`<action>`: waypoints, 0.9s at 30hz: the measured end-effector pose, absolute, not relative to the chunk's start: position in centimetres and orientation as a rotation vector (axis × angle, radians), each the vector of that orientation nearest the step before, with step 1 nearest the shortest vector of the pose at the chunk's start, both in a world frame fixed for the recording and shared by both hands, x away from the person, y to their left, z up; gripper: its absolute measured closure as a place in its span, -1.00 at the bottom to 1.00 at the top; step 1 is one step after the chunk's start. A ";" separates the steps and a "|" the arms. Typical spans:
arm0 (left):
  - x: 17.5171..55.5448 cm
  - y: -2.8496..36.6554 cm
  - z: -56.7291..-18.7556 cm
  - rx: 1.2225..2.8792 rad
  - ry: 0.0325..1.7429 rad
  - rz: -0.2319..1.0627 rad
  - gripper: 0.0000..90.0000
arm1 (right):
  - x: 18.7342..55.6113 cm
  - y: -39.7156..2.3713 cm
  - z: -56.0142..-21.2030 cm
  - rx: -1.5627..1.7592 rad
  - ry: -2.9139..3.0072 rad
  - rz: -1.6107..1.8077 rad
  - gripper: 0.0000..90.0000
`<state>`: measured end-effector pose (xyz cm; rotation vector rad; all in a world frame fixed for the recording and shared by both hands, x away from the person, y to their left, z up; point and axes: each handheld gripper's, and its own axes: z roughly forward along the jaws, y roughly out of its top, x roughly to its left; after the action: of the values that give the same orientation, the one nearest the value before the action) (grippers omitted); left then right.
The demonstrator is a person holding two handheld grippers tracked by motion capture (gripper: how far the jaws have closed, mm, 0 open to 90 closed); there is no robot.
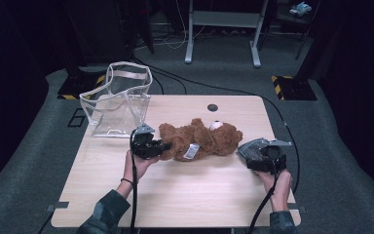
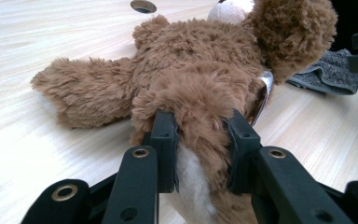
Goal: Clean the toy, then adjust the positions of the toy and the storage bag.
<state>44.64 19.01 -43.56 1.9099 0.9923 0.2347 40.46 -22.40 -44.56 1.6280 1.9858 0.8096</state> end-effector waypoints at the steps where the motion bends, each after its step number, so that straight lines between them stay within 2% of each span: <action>1: 44.6 19.0 -43.5 1.911 0.992 0.236 0.55 | 40.3 -22.1 -44.5 1.612 1.997 0.826 -0.82; 2: 44.6 19.0 -43.6 1.907 0.993 0.239 0.55 | 40.1 -21.5 -44.5 1.603 2.017 0.850 -0.92; 6: 44.5 18.9 -43.6 1.905 0.997 0.238 0.55 | 39.9 -20.8 -44.7 1.571 2.049 0.872 -1.00; 27: 43.5 19.0 -44.7 1.932 0.971 0.198 0.48 | 40.7 -15.7 -43.3 1.410 2.148 0.951 -1.00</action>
<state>43.54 19.03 -44.66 1.9321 0.9714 0.1981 40.74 -15.67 -43.31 1.4097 2.1476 0.9506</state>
